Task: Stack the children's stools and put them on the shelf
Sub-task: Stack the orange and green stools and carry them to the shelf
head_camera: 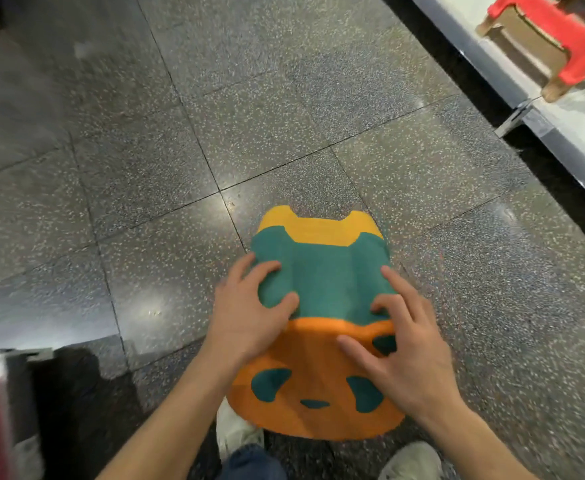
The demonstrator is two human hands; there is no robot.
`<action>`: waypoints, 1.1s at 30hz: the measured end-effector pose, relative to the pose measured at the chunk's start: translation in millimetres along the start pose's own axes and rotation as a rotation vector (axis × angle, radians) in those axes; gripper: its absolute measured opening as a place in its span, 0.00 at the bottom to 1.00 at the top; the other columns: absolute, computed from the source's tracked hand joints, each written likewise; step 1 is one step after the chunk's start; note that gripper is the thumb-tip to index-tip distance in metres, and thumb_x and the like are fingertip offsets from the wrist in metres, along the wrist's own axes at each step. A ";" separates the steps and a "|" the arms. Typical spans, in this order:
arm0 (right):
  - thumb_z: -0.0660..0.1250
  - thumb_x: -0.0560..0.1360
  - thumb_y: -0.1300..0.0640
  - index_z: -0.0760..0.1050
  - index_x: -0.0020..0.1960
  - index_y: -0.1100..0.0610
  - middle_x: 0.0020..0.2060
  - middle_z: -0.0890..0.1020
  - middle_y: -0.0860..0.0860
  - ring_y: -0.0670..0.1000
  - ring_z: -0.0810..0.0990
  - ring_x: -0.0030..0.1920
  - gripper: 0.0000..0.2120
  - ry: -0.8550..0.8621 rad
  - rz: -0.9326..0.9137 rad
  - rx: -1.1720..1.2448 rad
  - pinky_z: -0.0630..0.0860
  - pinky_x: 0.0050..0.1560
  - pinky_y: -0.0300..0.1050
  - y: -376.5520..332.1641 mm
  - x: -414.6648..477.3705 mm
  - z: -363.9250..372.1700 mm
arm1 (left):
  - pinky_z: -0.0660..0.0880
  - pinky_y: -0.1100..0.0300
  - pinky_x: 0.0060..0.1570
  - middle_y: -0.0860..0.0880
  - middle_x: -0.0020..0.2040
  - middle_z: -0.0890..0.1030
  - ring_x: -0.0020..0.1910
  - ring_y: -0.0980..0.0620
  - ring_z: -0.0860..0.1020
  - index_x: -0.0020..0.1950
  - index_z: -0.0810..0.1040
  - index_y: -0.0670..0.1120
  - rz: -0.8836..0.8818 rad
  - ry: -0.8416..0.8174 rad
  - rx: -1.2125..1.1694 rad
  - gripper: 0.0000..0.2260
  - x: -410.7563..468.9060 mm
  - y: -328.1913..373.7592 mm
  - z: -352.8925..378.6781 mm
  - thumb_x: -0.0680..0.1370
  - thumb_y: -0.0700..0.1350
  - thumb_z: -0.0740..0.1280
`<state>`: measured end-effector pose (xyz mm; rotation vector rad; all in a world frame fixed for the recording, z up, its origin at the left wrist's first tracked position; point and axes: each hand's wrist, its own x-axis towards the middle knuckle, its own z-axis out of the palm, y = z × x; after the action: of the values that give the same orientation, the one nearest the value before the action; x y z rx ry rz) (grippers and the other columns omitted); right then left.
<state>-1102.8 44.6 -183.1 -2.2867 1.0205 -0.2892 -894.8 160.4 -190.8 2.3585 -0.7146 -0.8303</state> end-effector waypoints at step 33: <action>0.67 0.76 0.33 0.53 0.83 0.45 0.84 0.41 0.51 0.57 0.48 0.83 0.42 -0.127 0.058 -0.007 0.59 0.76 0.68 95.4 -21.6 86.5 | 0.63 0.42 0.79 0.53 0.86 0.44 0.84 0.48 0.57 0.83 0.55 0.57 0.179 0.059 -0.137 0.49 -4.7 -97.5 104.7 0.70 0.64 0.79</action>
<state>-1138.0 49.5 -308.7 -2.2465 1.0219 -0.1151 -940.0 201.4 -320.3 2.1526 -0.8041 -0.7067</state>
